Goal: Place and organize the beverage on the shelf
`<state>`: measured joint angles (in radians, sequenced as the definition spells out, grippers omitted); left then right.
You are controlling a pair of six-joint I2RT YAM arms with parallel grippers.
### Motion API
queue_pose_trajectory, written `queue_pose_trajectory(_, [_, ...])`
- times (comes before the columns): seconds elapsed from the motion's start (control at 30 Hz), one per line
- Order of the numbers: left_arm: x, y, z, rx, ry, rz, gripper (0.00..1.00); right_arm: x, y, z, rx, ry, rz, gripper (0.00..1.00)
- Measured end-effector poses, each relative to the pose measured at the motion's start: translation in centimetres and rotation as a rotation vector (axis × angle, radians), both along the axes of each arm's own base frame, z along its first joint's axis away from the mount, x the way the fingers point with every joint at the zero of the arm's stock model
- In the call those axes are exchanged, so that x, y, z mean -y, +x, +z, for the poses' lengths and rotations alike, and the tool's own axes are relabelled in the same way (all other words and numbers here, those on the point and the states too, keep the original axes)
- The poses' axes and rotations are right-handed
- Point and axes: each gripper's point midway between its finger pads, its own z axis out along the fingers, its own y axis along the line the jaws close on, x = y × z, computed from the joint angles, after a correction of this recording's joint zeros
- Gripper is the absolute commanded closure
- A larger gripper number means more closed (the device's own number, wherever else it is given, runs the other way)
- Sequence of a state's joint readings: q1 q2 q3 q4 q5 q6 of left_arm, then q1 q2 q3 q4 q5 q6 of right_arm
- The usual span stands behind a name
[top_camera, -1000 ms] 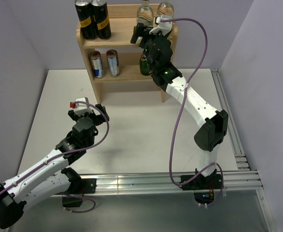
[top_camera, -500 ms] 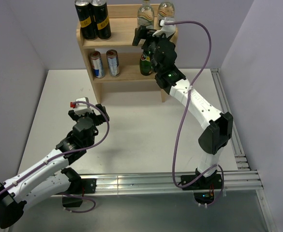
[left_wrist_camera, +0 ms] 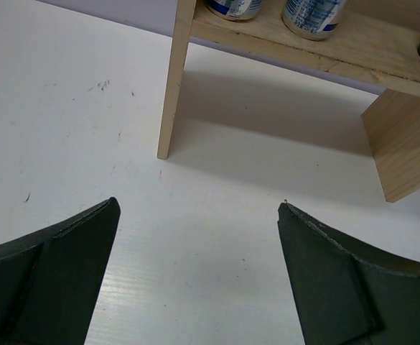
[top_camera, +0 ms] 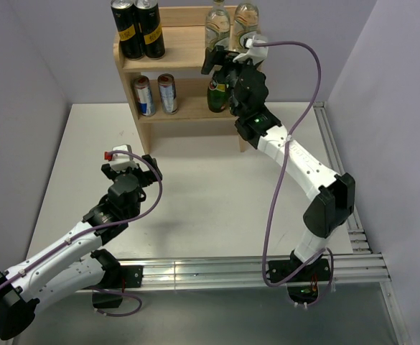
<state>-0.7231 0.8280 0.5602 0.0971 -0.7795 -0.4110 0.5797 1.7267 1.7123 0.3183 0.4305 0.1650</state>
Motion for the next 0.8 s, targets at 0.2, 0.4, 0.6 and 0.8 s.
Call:
queue_pose_trajectory(0.2, [0.0,-0.1,-0.1,-0.004,0.001,0.0,0.01,0.8,-2.3,-0.8,-0.01,0.037,-0.018,0.0])
queue_pose_trajectory(0.4, [-0.1,-0.1,0.0,-0.002,-0.001,0.0,0.01,0.2,-2.9,-7.1,-0.173,-0.021,-0.049,0.0])
queue_pose_trajectory(0.6, [-0.1,-0.1,0.0,-0.001,-0.001,0.001,0.01,0.2,-4.1,-23.9,-0.545,-0.27,-0.072,0.0])
queue_pose_trajectory(0.8, [-0.1,-0.1,0.0,-0.002,-0.001,0.001,0.01,0.7,-9.9,-24.5,-0.577,-0.272,-0.054,0.0])
